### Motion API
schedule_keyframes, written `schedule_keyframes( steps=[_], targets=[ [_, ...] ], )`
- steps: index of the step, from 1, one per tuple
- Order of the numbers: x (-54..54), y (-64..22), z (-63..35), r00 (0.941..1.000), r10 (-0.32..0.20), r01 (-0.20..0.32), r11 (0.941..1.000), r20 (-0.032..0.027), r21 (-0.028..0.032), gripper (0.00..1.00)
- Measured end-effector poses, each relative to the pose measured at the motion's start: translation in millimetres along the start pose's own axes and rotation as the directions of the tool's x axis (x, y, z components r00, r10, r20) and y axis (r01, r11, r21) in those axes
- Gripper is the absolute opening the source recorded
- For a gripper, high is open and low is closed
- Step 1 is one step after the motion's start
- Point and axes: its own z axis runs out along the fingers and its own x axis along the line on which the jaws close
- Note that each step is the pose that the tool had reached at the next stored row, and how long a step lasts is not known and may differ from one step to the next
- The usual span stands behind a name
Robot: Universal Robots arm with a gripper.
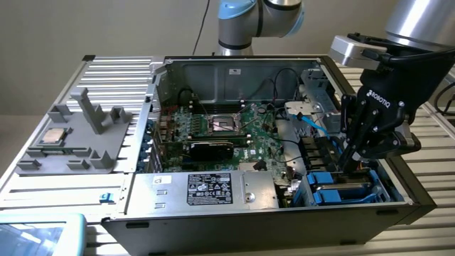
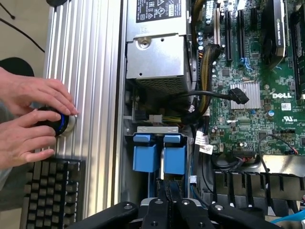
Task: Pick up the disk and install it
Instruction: 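Insert the second disk wire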
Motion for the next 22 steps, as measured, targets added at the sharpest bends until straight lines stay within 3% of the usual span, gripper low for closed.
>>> schedule_keyframes(
  steps=[11, 16, 18, 19, 21, 22],
  targets=[
    [-6.4, -0.4, 2.9, 0.9999, -0.015, 0.015, 0.9999, -0.0024, 0.0036, 0.14],
    [-15.0, -0.4, 2.4, 0.9997, -0.02, 0.02, 0.9998, -0.0119, 0.005, 0.14],
    [-16.5, -0.3, 2.2, 0.9995, -0.019, 0.019, 0.9998, -0.0245, 0.0051, 0.14],
    [-16.7, -0.3, 2.2, 0.9992, -0.018, 0.018, 0.9998, -0.0362, 0.0048, 0.14],
    [-17.1, -0.3, 2.1, 0.9978, -0.014, 0.014, 0.9999, -0.0651, 0.0043, 0.14],
    [-17.6, -0.3, 2.0, 0.9965, -0.011, 0.011, 0.9999, -0.0825, 0.004, 0.14]
  ],
)
